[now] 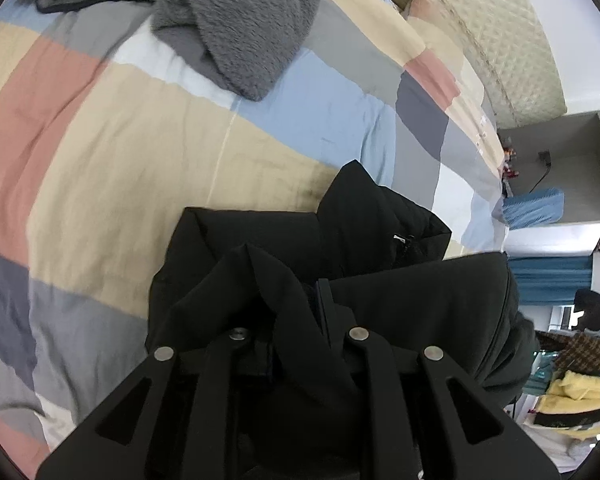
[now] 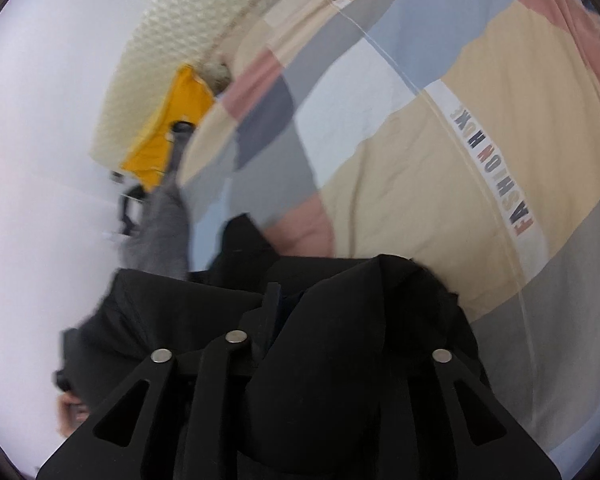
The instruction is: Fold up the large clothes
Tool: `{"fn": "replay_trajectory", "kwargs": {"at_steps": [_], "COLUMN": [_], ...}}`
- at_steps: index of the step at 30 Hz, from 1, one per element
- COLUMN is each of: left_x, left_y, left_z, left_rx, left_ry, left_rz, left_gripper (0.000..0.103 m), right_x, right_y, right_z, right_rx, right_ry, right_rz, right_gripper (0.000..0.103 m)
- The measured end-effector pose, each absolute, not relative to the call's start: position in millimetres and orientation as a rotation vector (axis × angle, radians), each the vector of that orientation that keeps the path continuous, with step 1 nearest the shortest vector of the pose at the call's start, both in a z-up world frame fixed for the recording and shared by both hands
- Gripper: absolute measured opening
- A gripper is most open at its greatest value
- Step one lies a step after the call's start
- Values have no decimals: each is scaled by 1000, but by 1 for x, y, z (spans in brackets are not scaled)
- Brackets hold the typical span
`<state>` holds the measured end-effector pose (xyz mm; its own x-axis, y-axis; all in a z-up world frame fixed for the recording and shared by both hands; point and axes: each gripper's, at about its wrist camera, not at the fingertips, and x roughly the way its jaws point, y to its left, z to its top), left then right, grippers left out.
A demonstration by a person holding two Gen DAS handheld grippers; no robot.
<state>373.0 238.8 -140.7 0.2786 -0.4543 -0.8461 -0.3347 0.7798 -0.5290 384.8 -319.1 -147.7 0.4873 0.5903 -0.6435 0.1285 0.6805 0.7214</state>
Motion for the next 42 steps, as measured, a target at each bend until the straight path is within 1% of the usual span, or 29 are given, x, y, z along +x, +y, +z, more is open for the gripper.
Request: {"fn": "replay_trajectory", "kwargs": {"at_steps": [1, 2, 3, 4, 5, 6, 7, 8, 10, 14, 17, 19, 21, 23, 27, 32, 42], "left_x": [369, 365, 359, 355, 351, 346, 341, 337, 332, 310, 300, 296, 297, 302, 321, 334, 370], "left_y": [241, 243, 246, 247, 250, 254, 258, 259, 260, 245, 216, 190, 154, 125, 70, 58, 59], "left_z": [-138, -134, -130, -128, -124, -119, -111, -103, -85, -33, -14, -13, -21, -34, -83, -113, -148], "left_rx": [-731, -740, -755, -767, -776, -778, -766, -739, -655, -426, -331, -282, -240, -187, -54, 22, 19], "left_ry": [1312, 1306, 1303, 1302, 1303, 1303, 1293, 1275, 1234, 1050, 940, 893, 866, 856, 871, 854, 900], "left_rz": [-96, -111, -131, -142, -155, -165, -165, -160, -143, -117, -151, -184, -235, -250, -237, -156, -70], "left_gripper": [19, 21, 26, 34, 40, 56, 74, 77, 78, 78, 78, 78, 78, 78, 78, 78, 78], "right_x": [381, 376, 370, 366, 361, 357, 351, 347, 337, 319, 311, 309, 307, 308, 309, 325, 377], "right_y": [-323, -327, -332, -334, -338, -342, -346, -351, -361, -355, -327, -300, -264, -225, -176, -156, -138], "right_z": [-146, -145, -141, -138, -132, -127, -119, -113, -96, -49, -26, -22, -27, -45, -85, -110, -142], "right_rx": [821, 834, 841, 839, 825, 804, 776, 759, 713, 576, 512, 465, 394, 328, 252, 203, 162], "right_ry": [1041, 1038, 1034, 1033, 1031, 1028, 1019, 1008, 977, 891, 836, 823, 823, 832, 868, 809, 859], "right_rz": [333, 342, 359, 367, 365, 354, 340, 331, 293, 258, 283, 316, 347, 363, 392, 335, 332], "right_gripper": [25, 30, 38, 43, 52, 61, 65, 69, 70, 72, 76, 76, 76, 76, 76, 77, 80]}}
